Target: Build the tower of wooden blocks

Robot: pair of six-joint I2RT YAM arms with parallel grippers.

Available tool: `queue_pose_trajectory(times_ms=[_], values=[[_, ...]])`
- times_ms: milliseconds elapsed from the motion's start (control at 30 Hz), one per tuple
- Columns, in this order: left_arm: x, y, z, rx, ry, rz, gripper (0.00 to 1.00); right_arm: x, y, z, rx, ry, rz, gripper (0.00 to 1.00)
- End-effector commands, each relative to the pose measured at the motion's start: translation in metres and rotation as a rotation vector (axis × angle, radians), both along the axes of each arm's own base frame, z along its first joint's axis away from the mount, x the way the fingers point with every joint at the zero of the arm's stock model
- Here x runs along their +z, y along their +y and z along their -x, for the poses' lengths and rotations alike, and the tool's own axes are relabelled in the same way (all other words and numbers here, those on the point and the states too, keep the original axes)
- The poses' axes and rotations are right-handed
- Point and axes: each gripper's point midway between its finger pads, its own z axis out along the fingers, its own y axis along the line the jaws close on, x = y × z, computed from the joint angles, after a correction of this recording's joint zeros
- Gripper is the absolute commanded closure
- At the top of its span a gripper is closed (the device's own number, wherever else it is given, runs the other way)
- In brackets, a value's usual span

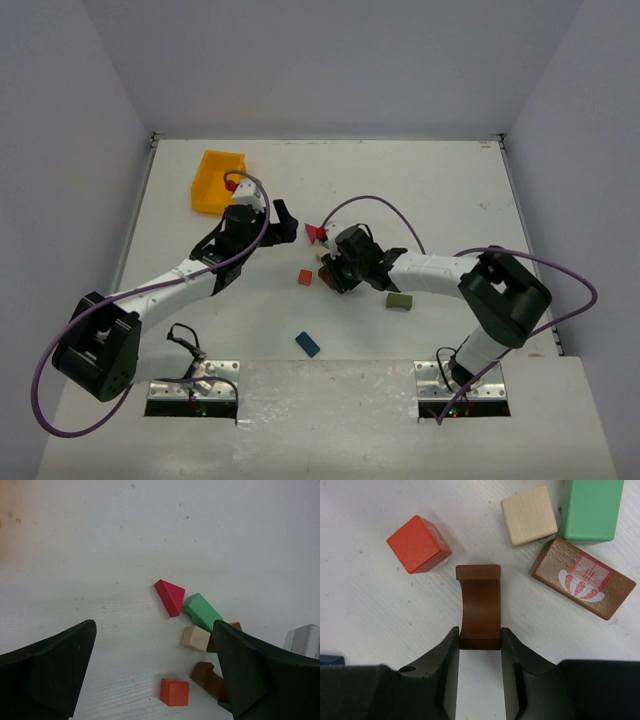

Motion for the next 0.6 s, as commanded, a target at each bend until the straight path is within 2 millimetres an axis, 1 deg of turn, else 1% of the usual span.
queue_pose_trajectory(times_ms=[0,67,100,167,233,267,300,367,400,467,567], values=[[0.024,-0.034,0.003,-0.203,-0.083,0.054,0.0,0.039,0.01,-0.005,0.034,-0.099,-0.093,0.76],[0.028,-0.053,0.013,-0.338,-0.107,0.063,0.0,0.042,0.007,-0.001,0.048,-0.107,-0.098,0.76],[0.028,-0.065,0.022,-0.418,-0.11,0.072,0.0,0.044,0.006,0.0,0.053,-0.113,-0.101,0.76],[0.029,-0.084,0.035,-0.537,-0.136,0.053,0.0,0.051,0.004,0.002,0.054,-0.125,-0.113,0.76],[0.028,-0.107,0.054,-0.665,-0.144,0.043,0.0,0.058,0.003,0.003,0.051,-0.133,-0.124,0.75],[0.027,-0.113,0.059,-0.696,-0.151,0.03,0.0,0.063,0.004,0.003,0.054,-0.137,-0.131,0.75],[0.027,-0.118,0.062,-0.721,-0.159,0.015,0.0,0.068,0.004,0.004,0.058,-0.141,-0.138,0.75],[0.024,-0.124,0.064,-0.71,-0.16,-0.02,0.0,0.074,0.005,0.005,0.058,-0.145,-0.155,0.74],[0.022,-0.125,0.063,-0.705,-0.154,-0.033,0.03,0.077,0.005,0.005,0.059,-0.148,-0.161,0.74],[0.02,-0.128,0.064,-0.714,-0.148,-0.038,0.05,0.086,0.006,0.005,0.051,-0.158,-0.18,0.74],[0.02,-0.132,0.067,-0.74,-0.146,-0.033,0.12,0.095,0.001,0.002,0.019,-0.173,-0.172,0.74]])
